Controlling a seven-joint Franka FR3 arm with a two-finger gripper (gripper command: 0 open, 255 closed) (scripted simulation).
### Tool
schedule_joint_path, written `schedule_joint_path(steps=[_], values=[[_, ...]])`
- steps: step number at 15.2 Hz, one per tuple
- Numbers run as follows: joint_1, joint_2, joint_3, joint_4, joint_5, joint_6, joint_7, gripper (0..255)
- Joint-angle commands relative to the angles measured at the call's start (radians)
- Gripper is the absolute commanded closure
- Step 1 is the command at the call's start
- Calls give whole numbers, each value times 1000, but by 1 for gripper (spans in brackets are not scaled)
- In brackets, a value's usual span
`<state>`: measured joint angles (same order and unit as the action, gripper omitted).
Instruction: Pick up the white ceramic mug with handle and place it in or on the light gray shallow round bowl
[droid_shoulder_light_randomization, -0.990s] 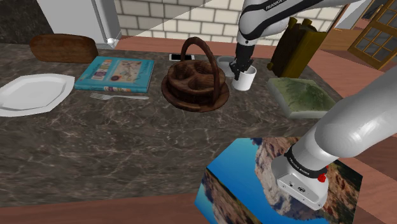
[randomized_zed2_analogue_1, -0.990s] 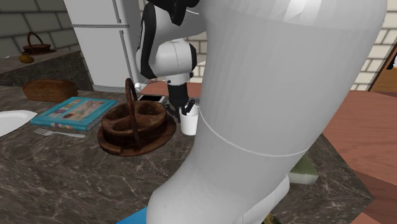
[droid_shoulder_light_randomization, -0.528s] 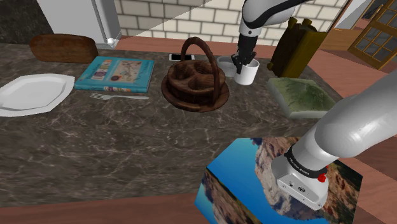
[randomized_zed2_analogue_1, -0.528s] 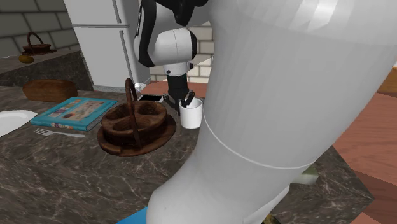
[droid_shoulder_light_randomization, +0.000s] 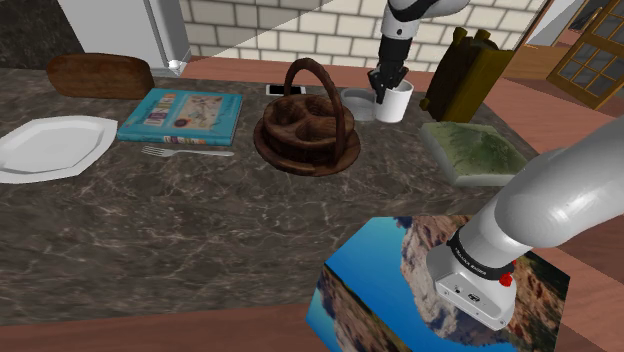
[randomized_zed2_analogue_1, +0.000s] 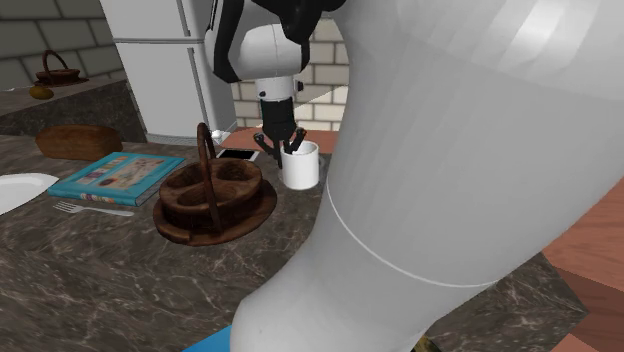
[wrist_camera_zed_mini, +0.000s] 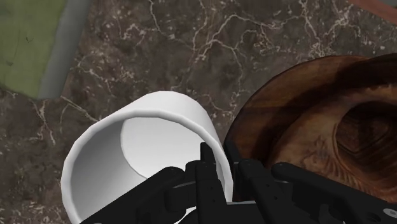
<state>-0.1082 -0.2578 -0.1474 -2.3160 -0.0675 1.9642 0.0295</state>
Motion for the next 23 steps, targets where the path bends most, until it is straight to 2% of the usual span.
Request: schedule_joint_path(steps=[1, 5, 7, 14, 20, 23], values=[[1, -9, 2, 21, 0, -30, 1, 255], [1, -23, 4, 61, 0, -85, 1, 255], [-2, 52, -9, 145, 7, -93, -21, 255], [-25, 321, -46, 478, 47, -158, -100, 255], [-64, 567, -61, 829, 94, -266, -158, 255], [-64, 568, -59, 790, 94, -226, -158, 255]])
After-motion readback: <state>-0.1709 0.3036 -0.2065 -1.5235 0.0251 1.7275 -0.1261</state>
